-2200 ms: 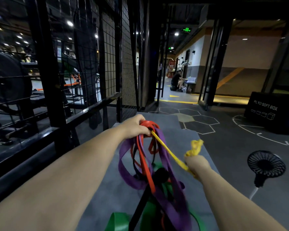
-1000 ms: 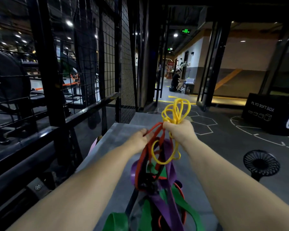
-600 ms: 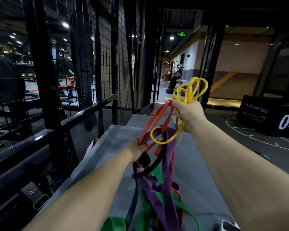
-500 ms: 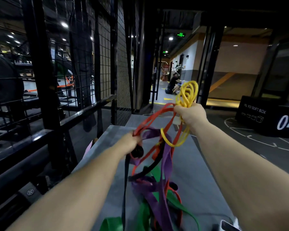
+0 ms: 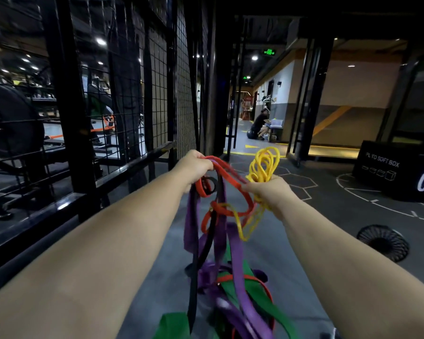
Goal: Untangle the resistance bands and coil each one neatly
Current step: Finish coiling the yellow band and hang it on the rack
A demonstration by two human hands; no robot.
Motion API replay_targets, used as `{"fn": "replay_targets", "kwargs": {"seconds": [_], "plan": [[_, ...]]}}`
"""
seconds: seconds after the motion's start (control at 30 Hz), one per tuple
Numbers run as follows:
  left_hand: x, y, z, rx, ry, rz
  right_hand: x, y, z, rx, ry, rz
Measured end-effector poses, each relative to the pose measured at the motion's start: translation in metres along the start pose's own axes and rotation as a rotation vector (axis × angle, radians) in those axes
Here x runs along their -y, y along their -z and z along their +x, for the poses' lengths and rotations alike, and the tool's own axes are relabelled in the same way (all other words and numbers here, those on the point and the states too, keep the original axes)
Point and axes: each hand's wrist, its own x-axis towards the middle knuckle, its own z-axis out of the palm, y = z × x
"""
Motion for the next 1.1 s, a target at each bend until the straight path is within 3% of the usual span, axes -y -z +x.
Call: {"fn": "replay_targets", "kwargs": {"seconds": [0.2,0.37,0.47,0.67,0.77,0.93,1.0,1.1], "plan": [[0.010,-0.011,0.010,0.028,0.008,0.013,-0.001,-0.006,-0.011,0.197,0.000,0.081],[-0.007,-0.017,-0.007,0.117,-0.012,-0.013,0.004,-0.009,-0.014,0.308,-0.060,0.314],[-0.010,-0.021,-0.013,0.160,0.003,-0.105,0.009,-0.014,-0.016,0.370,0.001,0.256],[0.007,-0.024,-0.014,0.300,0.084,-0.302,0.005,-0.016,-0.008,0.153,0.059,0.071],[0.019,-0.023,-0.014,0.363,0.117,-0.327,0.004,-0.014,-0.007,0.103,0.046,0.107],[0.045,-0.016,-0.017,0.658,0.191,-0.234,0.001,-0.011,0.005,0.012,-0.004,0.291],[0.051,-0.015,-0.016,0.590,0.145,-0.230,0.000,-0.008,0.011,-0.084,-0.020,0.295],[0.048,-0.010,-0.011,0.330,0.085,-0.270,-0.003,-0.001,0.016,-0.158,-0.028,0.201]]}}
